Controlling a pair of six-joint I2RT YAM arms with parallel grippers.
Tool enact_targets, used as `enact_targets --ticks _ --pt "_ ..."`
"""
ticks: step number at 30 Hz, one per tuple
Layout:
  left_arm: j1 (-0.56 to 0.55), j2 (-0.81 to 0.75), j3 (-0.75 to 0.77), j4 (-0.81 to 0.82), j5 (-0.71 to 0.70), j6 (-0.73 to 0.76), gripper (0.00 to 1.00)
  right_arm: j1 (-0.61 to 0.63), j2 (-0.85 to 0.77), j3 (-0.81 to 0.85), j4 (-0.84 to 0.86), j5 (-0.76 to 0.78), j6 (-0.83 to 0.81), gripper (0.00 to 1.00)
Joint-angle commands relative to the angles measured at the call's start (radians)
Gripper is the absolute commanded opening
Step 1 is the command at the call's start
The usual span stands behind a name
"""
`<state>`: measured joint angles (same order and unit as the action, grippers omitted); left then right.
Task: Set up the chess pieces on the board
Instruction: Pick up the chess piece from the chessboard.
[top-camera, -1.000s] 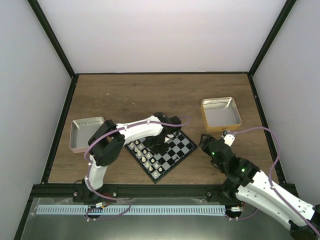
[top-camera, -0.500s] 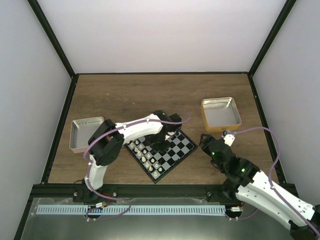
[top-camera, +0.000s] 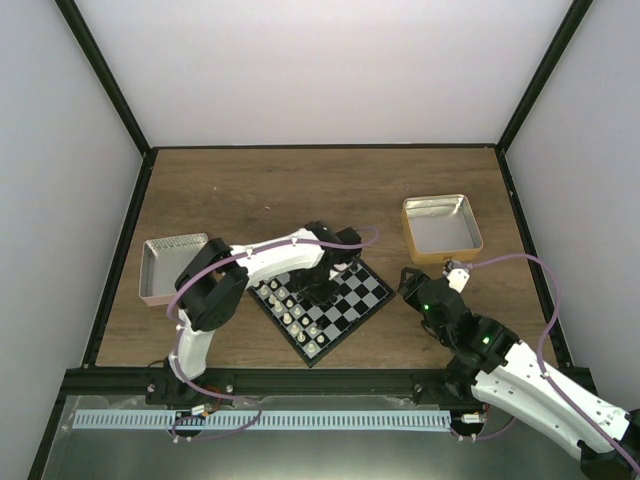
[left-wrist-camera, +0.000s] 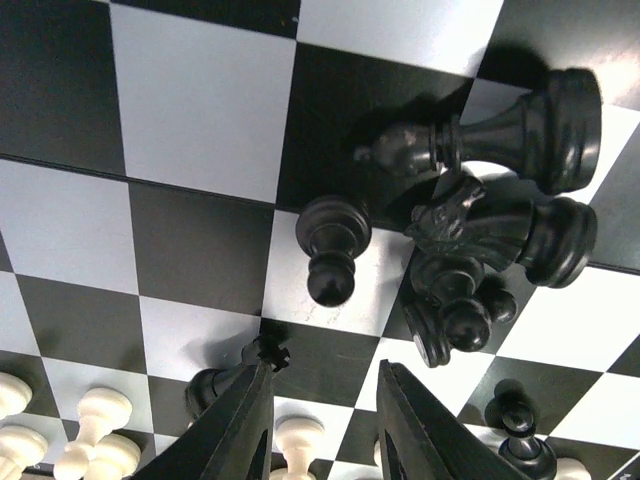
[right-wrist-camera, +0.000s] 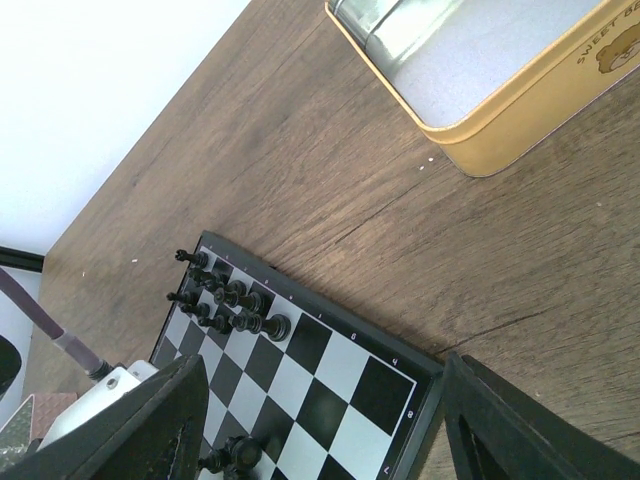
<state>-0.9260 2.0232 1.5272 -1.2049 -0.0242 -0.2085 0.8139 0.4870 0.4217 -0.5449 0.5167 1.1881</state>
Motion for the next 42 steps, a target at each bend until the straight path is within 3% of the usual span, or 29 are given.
enact_targets --ticks 1,17,25,34,42 --pt "0.011 -0.049 -0.017 0.033 -0.007 -0.024 0.32 -0.005 0.000 -0.007 0.014 0.019 -0.007 0.66" --pt "0.076 -0.139 -0.111 0.151 -0.089 -0.121 0.45 -0.005 0.006 -0.015 0.030 -0.001 -0.016 0.66" --pt "0.148 -0.260 -0.248 0.374 -0.123 -0.300 0.37 -0.006 0.014 -0.018 0.045 -0.008 -0.022 0.66" --pt "0.153 -0.295 -0.344 0.577 -0.040 -0.349 0.41 -0.005 0.031 -0.018 0.061 -0.012 -0.034 0.66" --pt "0.154 -0.283 -0.405 0.662 -0.004 -0.392 0.43 -0.006 0.038 -0.016 0.070 -0.014 -0.039 0.66"
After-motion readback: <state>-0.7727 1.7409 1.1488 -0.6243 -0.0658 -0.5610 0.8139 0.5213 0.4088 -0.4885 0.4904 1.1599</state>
